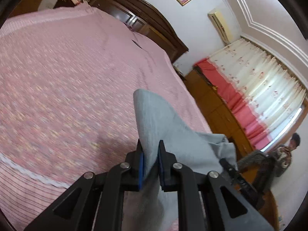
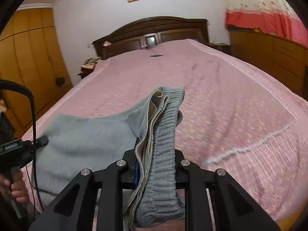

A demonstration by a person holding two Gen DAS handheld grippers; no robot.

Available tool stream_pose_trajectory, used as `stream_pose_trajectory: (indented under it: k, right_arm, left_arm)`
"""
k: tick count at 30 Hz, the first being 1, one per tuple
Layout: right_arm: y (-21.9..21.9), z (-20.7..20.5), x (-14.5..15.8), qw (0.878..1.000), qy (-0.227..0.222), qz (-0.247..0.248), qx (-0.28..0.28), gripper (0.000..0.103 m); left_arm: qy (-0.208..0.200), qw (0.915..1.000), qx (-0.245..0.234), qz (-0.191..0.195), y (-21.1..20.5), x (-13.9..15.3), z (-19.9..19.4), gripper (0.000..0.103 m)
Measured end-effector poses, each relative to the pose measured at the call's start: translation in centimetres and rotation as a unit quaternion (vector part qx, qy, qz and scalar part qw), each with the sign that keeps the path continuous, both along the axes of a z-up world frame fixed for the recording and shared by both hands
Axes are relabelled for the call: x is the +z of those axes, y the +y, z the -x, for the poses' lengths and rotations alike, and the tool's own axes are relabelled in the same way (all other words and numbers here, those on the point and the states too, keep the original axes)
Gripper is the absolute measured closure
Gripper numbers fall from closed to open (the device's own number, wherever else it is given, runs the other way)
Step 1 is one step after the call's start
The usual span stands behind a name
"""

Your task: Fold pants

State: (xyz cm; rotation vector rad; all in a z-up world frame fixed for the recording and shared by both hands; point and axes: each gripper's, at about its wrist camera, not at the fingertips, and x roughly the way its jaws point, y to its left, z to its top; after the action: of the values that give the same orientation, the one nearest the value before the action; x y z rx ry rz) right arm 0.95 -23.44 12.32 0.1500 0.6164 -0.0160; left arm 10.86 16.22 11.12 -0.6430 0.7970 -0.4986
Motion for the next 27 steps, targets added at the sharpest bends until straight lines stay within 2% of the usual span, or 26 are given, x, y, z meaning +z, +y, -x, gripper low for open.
stream_pose_trajectory:
  k: [5,10,13,15,16,17,18,19,21,22,23,24,25,26,27]
  right_arm:
    - [2.5,-3.0,-0.1,0.999,0.006,0.017,0.03,0.082]
    - [4.0,-6.9,-1.2,0.999,0.022,0.011,0.043,0.082]
    - [4.8,-10.1,-3.1,0.998,0.048,0.003,0.044,0.081]
    - [4.9,-12.8,-5.7,0.995,0.097,0.006,0.031,0.077]
    - [4.7,-13.9,-7.2,0.992,0.126,0.013,0.016,0.067]
    - [4.4,-14.8,-8.5,0.988,0.155,0.015,0.002,0.063]
    - [3.7,-15.0,-9.1,0.987,0.157,-0.014,0.0,0.06]
    - [3.0,-14.6,-9.0,0.989,0.143,-0.04,0.002,0.057]
    - [1.3,-13.3,-8.4,0.987,0.116,-0.113,0.018,0.032]
    - [0.6,-12.6,-8.0,0.984,0.107,-0.137,0.026,0.011]
    - [0.2,-11.9,-7.4,0.984,0.094,-0.149,0.025,0.001]
    - [0.0,-11.0,-6.5,0.986,0.072,-0.15,0.02,0.001]
    - [0.3,-10.1,-5.6,0.988,0.051,-0.147,0.022,0.001]
    - [0.7,-9.9,-5.1,0.989,0.042,-0.142,0.031,0.001]
    - [2.0,-9.6,-4.4,0.991,0.04,-0.121,0.046,0.002]
  left_arm:
    - [-0.013,0.9979,0.01,-0.063,0.7,0.1,-1.0,0.09]
    - [0.004,0.9933,0.015,-0.114,1.2,-1.2,-4.2,0.09]
    - [0.026,0.9888,0.015,-0.146,0.4,-4.6,-7.6,0.089]
    - [0.07,0.9784,-0.007,-0.194,-1.3,-8.5,-9.7,0.084]
    - [0.078,0.9771,-0.016,-0.197,-1.8,-9.7,-10.0,0.084]
    - [0.063,0.979,-0.007,-0.194,-1.9,-9.7,-9.5,0.083]
    - [0.048,0.9804,0.001,-0.191,-1.7,-9.2,-8.7,0.079]
    - [0.041,0.981,0.003,-0.19,-1.3,-9.0,-7.9,0.069]
    - [0.023,0.9821,0.008,-0.187,-0.2,-8.7,-5.6,0.063]
    - [0.011,0.9824,0.023,-0.185,0.7,-8.5,-4.3,0.061]
    - [-0.004,0.9832,0.037,-0.179,1.6,-8.0,-3.3,0.061]
    - [-0.021,0.9846,0.045,-0.168,1.9,-7.2,-2.3,0.066]
    - [-0.035,0.9869,0.042,-0.152,2.3,-6.6,-2.1,0.095]
    - [-0.054,0.99,0.023,-0.128,2.3,-6.1,-1.6,0.102]
    - [-0.066,0.9906,0.006,-0.119,2.1,-5.9,-1.3,0.103]
